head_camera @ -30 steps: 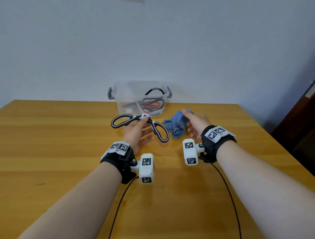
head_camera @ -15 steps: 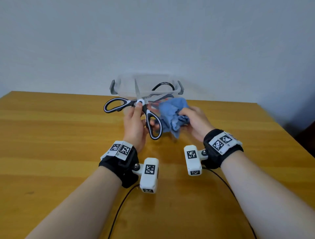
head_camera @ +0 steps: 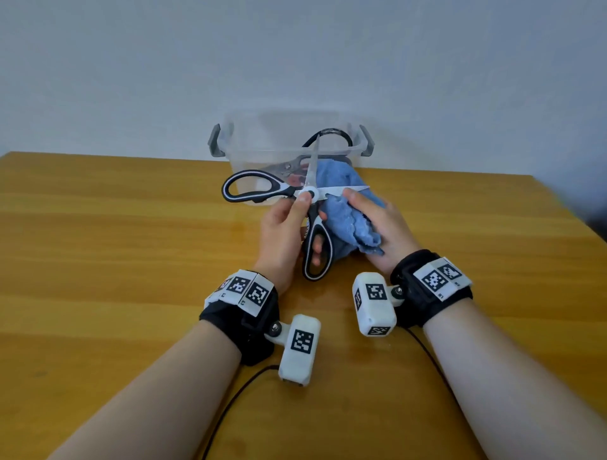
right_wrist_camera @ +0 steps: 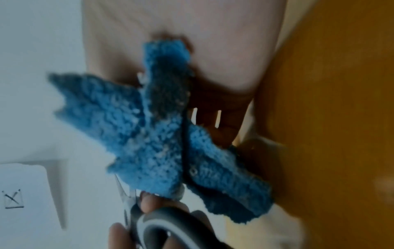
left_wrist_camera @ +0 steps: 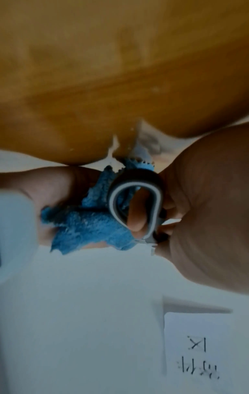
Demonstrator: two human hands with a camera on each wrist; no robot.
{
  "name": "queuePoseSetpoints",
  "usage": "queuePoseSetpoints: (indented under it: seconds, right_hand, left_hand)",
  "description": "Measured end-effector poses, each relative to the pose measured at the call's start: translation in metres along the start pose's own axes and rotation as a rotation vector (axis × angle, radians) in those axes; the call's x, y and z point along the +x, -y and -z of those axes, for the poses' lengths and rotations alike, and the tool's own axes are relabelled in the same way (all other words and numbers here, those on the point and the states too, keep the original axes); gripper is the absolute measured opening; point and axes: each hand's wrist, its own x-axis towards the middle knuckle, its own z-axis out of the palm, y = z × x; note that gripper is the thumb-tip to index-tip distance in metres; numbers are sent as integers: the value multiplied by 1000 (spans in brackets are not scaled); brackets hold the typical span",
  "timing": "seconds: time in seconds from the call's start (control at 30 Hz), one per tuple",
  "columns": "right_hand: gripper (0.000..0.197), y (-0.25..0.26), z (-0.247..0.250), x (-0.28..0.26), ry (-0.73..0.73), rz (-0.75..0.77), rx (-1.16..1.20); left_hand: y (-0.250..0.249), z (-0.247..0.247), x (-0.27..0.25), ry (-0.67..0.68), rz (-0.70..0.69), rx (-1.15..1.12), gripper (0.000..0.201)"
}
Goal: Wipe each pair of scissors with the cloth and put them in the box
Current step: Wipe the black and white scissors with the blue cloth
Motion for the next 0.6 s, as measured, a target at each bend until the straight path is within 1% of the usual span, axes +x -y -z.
queuePoseSetpoints:
  seconds: [0.1, 0.13, 0.2, 0.23, 0.27, 0.33, 0.37, 0.4, 0.5, 0.53, 0.6]
  right_hand:
    - [31, -4, 3, 1, 5, 6, 0]
    - [31, -6, 6, 2, -16, 7, 0]
    - [50, -10, 9, 3, -52, -11, 0]
    - [54, -11, 9, 4, -69, -14, 8]
    - [52, -12, 10, 5, -86, -7, 17]
    - [36, -12, 10, 5, -93, 20, -23]
    - [28, -12, 9, 4, -80, 27, -64]
    - [25, -12, 8, 3, -53, 39, -98]
    - [23, -13, 3, 1, 17, 68, -158]
    - [23, -15, 3, 2, 42, 73, -162]
    - [36, -19, 2, 3, 106, 47, -108]
  left_hand:
    - [4, 1, 5, -24, -11, 50, 33]
    - [5, 2, 6, -42, -27, 73, 34]
    - [7, 4, 7, -98, -70, 88, 40]
    - [6, 5, 8, -131, -100, 74, 42]
    - [5, 5, 8, -163, -133, 48, 44]
    - [3, 6, 9, -202, -196, -4, 47]
    - [3, 7, 9, -203, -221, -8, 47]
    - [2, 6, 9, -192, -240, 4, 48]
    - [4, 5, 4, -121, -275, 65, 55]
    - [5, 5, 3, -107, -278, 65, 56]
    - [5, 6, 2, -112, -273, 26, 56]
